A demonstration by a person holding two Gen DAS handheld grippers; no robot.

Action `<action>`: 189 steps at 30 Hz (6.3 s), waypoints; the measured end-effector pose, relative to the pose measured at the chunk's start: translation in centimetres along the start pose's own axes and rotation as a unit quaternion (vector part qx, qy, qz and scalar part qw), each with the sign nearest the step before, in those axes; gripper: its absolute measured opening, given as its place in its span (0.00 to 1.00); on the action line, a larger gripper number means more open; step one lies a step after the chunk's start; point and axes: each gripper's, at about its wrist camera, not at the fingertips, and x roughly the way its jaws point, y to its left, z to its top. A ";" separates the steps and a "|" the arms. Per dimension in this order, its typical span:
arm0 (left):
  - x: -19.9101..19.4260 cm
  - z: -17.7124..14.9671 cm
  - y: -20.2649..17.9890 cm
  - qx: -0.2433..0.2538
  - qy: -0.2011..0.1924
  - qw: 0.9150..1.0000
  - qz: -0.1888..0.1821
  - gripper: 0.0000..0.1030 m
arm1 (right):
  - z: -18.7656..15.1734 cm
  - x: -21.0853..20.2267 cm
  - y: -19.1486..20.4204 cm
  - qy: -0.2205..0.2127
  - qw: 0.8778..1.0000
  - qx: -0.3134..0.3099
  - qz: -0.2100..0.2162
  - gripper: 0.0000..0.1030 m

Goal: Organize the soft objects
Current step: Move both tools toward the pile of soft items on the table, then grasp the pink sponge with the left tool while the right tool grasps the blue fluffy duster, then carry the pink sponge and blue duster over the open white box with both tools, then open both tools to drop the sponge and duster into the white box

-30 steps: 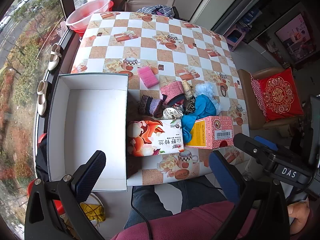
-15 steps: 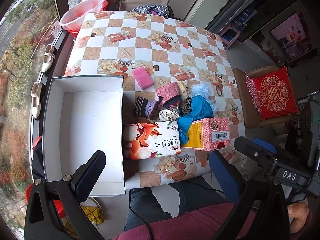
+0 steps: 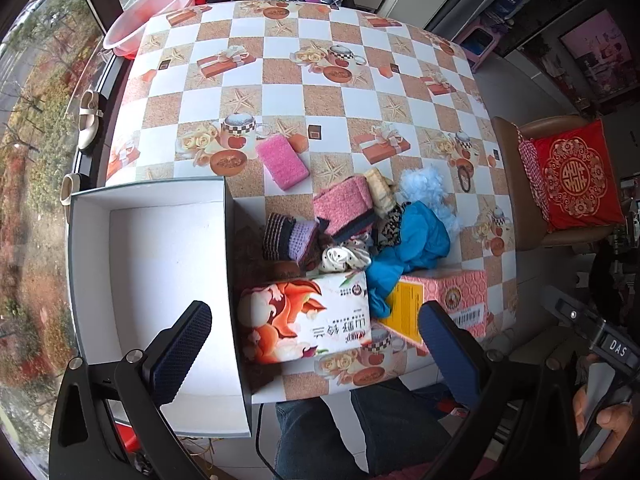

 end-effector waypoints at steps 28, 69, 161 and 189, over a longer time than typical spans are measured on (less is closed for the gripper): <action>21.3 13.6 2.4 -0.132 0.105 0.979 0.115 1.00 | 11.6 22.1 -0.7 0.139 0.980 -0.139 -0.036 0.99; 11.2 11.6 -2.1 -0.026 -0.034 0.992 0.119 0.52 | 12.8 12.5 0.7 0.015 0.990 -0.135 0.030 0.33; 3.6 -16.3 18.7 -0.207 -0.056 0.966 0.143 0.52 | -13.7 12.5 33.0 0.134 0.890 -0.425 0.099 0.33; 4.0 -16.4 18.3 -0.187 -0.065 0.975 0.098 0.79 | -12.8 14.0 32.5 0.145 0.888 -0.418 0.122 0.56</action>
